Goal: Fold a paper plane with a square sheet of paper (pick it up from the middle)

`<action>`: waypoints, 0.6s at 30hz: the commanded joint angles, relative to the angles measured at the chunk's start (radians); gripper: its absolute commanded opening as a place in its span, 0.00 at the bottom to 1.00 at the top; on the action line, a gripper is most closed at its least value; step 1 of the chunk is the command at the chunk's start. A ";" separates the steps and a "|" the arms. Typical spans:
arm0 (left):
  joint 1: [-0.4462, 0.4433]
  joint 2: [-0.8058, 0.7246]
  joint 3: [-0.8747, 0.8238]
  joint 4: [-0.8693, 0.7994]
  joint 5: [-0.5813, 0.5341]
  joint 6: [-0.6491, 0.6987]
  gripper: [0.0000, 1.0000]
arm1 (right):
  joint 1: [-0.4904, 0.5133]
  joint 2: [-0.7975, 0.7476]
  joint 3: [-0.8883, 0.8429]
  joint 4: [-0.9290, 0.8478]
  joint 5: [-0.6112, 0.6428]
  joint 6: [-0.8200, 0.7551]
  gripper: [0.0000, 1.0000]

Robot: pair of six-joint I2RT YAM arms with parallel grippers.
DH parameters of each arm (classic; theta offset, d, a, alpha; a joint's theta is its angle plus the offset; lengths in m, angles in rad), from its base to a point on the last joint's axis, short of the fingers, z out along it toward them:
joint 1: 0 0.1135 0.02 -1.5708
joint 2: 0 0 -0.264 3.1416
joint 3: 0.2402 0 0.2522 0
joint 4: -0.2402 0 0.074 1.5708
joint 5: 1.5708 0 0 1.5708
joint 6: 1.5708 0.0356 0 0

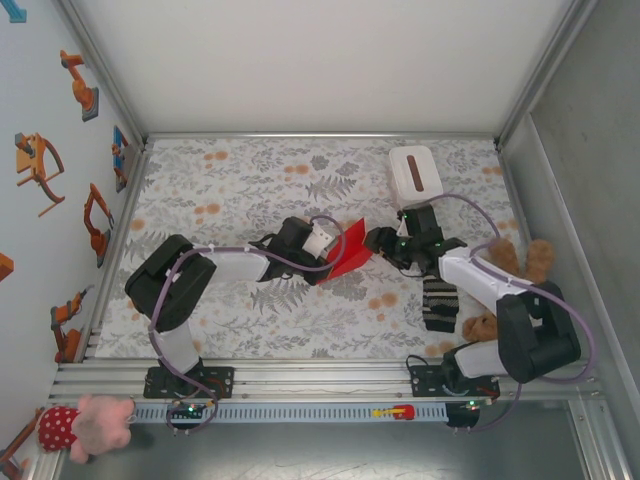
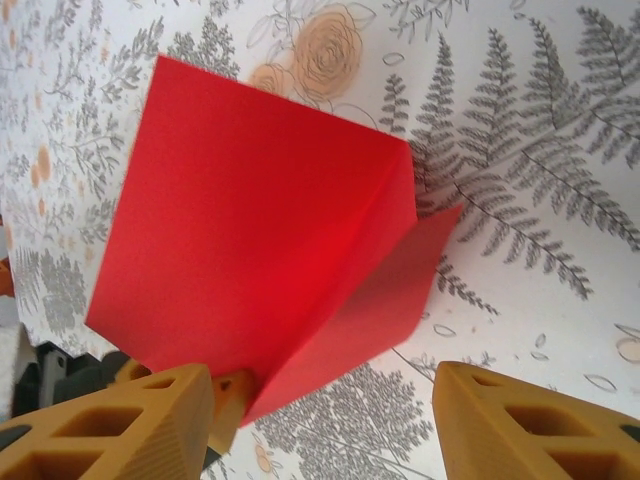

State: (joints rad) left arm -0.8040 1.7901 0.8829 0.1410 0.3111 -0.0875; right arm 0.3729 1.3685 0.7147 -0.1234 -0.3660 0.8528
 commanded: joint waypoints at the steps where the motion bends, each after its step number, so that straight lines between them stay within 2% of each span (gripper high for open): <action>1: -0.010 -0.040 0.021 -0.018 -0.019 0.021 0.10 | 0.025 -0.034 -0.021 -0.027 0.022 -0.020 0.56; 6: -0.025 -0.024 0.046 -0.046 -0.031 0.033 0.11 | 0.087 0.001 -0.038 -0.056 0.072 -0.013 0.39; 11: -0.031 -0.026 0.053 -0.054 -0.034 0.031 0.16 | 0.125 0.061 -0.071 0.020 0.073 0.027 0.21; 14: -0.031 -0.041 0.057 -0.053 -0.029 0.025 0.20 | 0.134 0.098 -0.075 0.057 0.078 0.038 0.15; 18: -0.031 -0.061 0.064 -0.055 -0.033 0.020 0.21 | 0.135 0.127 -0.082 0.092 0.099 0.039 0.12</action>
State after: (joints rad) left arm -0.8314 1.7699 0.9150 0.1005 0.2794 -0.0734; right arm 0.5018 1.4815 0.6418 -0.0849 -0.3073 0.8795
